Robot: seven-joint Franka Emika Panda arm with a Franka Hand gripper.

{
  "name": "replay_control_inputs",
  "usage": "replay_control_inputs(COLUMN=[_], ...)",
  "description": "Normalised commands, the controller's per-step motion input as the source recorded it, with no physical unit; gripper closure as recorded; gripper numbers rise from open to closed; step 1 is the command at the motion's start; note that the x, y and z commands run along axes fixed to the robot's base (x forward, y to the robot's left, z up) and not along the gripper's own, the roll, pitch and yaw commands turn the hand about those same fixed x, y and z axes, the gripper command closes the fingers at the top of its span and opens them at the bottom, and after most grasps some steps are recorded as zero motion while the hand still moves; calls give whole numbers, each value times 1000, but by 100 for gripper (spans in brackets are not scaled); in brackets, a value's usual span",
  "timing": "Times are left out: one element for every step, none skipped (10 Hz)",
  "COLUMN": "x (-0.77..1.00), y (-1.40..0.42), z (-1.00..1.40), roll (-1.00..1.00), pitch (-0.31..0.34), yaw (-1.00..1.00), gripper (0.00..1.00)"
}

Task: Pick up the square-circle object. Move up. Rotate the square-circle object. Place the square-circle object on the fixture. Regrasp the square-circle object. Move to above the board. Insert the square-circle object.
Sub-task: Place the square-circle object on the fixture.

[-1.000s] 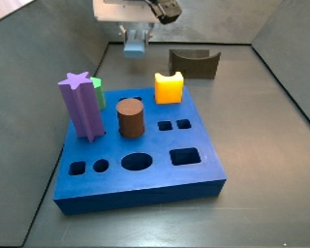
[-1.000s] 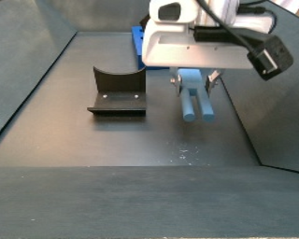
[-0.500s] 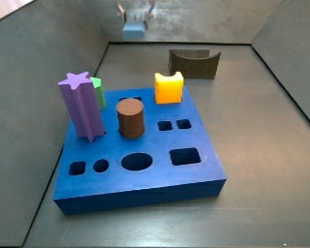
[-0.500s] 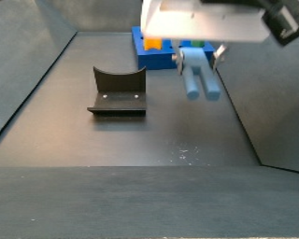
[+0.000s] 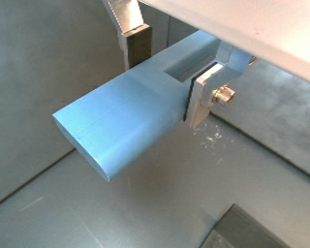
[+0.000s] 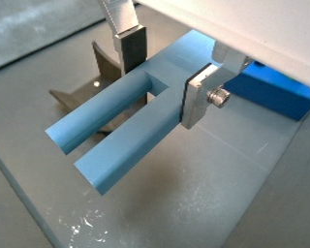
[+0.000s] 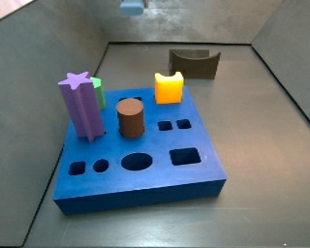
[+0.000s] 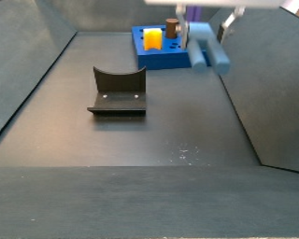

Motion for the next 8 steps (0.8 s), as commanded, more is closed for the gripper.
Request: replay_control_inputs(x=[4,1000,1000,1000,1000,1000,1000,1000], y=[21,-207,-207,-171,-151,-136,-117,-99], z=[221,100,80,63,56,49,43,37], roll=[79,-330,-332,-315,-291,-271,-244,-215], pitch=[97,-90,-79,-40,-17,8,32,60], yaw=[-17,-63,-57,-32,-36,-40,-42,-41], gripper=[100,100,100,100,100,100,100,100])
